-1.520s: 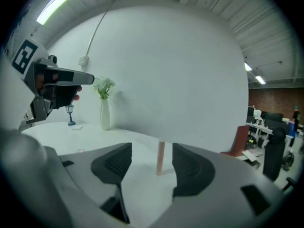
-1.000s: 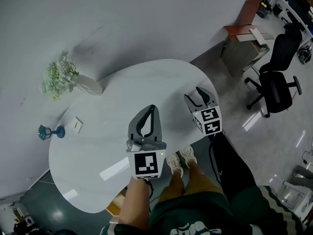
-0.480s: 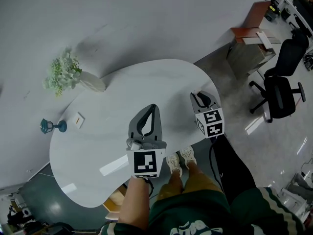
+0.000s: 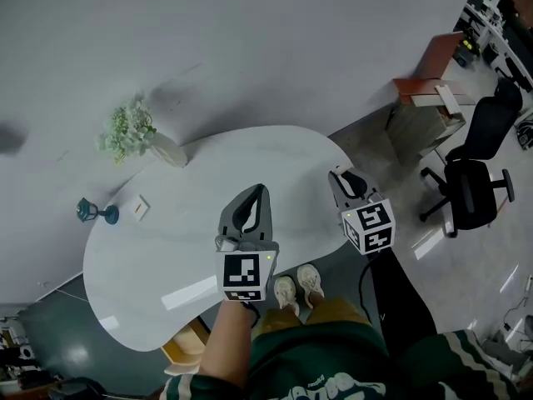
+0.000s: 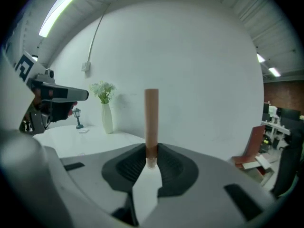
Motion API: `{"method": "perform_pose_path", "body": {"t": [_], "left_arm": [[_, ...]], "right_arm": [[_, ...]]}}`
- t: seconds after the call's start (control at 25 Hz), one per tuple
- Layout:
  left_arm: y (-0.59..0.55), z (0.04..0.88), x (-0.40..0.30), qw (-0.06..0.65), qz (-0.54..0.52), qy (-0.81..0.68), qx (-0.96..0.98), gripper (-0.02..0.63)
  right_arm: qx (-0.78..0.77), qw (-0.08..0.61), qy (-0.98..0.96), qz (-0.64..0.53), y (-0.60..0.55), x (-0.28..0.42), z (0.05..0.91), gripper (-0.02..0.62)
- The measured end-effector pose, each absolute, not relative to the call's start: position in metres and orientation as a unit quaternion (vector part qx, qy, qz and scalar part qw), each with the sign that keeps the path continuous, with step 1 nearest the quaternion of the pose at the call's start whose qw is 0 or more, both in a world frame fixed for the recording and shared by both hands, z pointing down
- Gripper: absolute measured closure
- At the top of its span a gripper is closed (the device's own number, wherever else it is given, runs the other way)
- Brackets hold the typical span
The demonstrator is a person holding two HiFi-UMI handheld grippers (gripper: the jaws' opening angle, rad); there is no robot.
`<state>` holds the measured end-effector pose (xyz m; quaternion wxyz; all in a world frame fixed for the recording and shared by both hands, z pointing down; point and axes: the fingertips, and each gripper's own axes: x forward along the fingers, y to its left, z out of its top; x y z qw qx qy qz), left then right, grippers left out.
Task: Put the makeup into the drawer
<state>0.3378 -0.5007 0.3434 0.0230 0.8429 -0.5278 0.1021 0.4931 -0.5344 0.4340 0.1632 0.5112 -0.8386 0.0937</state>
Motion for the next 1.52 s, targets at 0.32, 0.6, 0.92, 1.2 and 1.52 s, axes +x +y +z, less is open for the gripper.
{"method": "perform_pose_path", "body": {"t": [0.32, 0.6, 0.92, 1.2, 1.52], "left_arm": [[-0.496, 0.326, 0.348, 0.018, 0.096, -0.538, 0.838, 0.607], [-0.492, 0.324, 0.332, 0.033, 0.099, -0.588, 0.802, 0.607], [-0.477, 0.317, 0.284, 0.016, 0.096, -0.626, 0.774, 0.607], [-0.444, 0.307, 0.206, 0.000, 0.095, -0.675, 0.731, 0.607], [-0.369, 0.302, 0.080, 0.008, 0.094, -0.752, 0.653, 0.607]], "right_arm": [[0.513, 0.145, -0.843, 0.063, -0.526, 0.511, 0.374, 0.522], [0.504, 0.146, -0.850, 0.041, -0.517, 0.519, 0.352, 0.522], [0.451, 0.138, -0.882, 0.025, -0.528, 0.462, 0.348, 0.520], [0.392, 0.134, -0.910, 0.014, -0.525, 0.375, 0.346, 0.520], [0.280, 0.137, -0.950, -0.012, -0.482, 0.232, 0.340, 0.520]]}}
